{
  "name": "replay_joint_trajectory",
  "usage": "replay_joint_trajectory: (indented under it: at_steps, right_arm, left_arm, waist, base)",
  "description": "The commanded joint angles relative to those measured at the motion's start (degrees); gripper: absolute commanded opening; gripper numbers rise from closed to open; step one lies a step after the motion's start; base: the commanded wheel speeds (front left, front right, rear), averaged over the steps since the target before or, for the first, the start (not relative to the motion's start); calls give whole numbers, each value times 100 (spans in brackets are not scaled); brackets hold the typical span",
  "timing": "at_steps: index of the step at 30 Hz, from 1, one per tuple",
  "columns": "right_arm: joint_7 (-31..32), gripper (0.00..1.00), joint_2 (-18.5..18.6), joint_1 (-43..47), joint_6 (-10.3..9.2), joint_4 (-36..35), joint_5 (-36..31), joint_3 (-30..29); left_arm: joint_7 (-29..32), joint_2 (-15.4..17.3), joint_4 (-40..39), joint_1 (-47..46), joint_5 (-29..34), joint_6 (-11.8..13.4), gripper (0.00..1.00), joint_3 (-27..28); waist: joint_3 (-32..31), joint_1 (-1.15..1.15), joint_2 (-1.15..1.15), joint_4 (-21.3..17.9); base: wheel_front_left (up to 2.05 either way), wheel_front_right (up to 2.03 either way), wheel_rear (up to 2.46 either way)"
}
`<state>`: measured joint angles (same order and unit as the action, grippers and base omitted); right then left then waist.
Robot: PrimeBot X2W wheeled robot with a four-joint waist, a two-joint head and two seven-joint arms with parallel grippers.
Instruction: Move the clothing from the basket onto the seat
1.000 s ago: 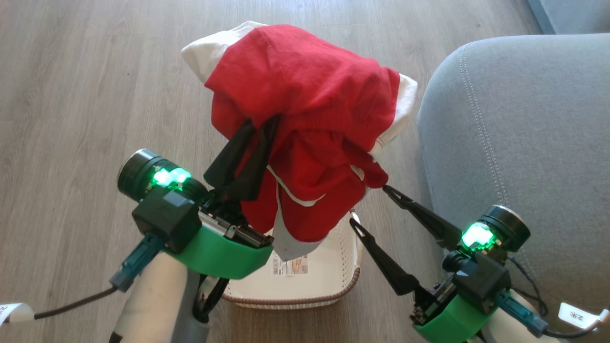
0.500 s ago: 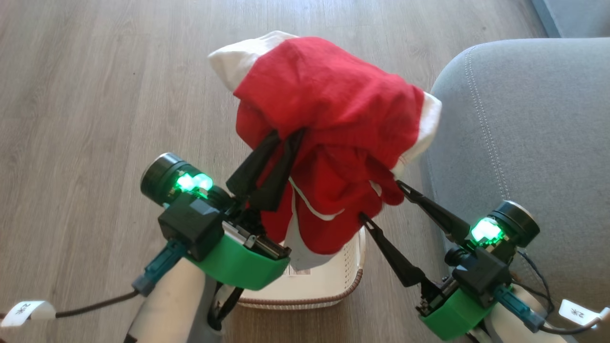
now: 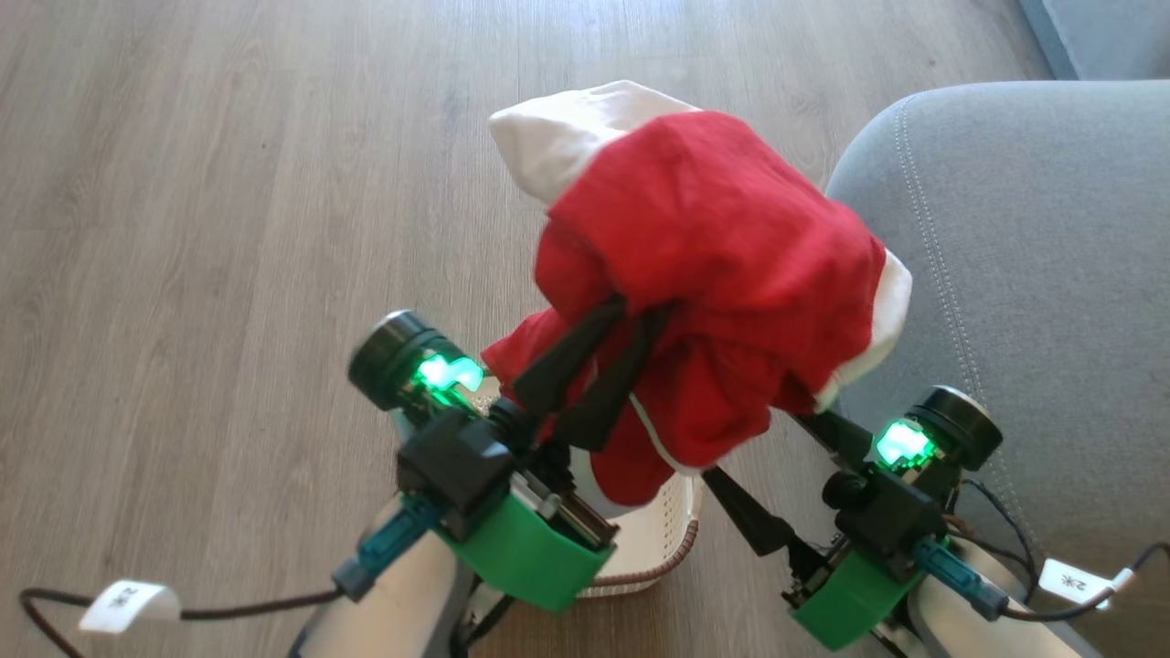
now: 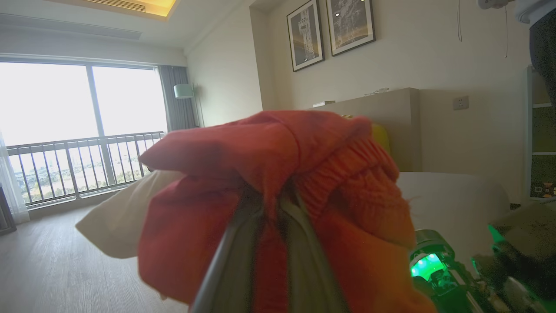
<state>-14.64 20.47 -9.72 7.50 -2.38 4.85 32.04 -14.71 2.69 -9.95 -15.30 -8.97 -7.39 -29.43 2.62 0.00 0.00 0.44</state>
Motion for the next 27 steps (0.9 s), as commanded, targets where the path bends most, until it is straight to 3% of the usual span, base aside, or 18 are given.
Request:
replay_joint_trajectory:
  at_steps: [1,10,27]
  right_arm:
    - [-36,100,112,-241,-1,-139,70,101]
    - [-36,100,68,-511,-1,-11,220,360]
    - [-36,100,-724,-495,-1,327,17,-223]
  left_arm:
    - [-29,19,-249,-369,67,1,0,107]
    - [-29,19,-179,-371,60,-7,0,-321]
    - [-29,19,-37,-287,-27,-9,0,-720]
  waist:
    - [-13,0,0,4]
    - [-68,0,0,27]
    - [-130,0,0,236]
  base:
    - [0,0,0]
    - [0,0,0]
    - [0,0,0]
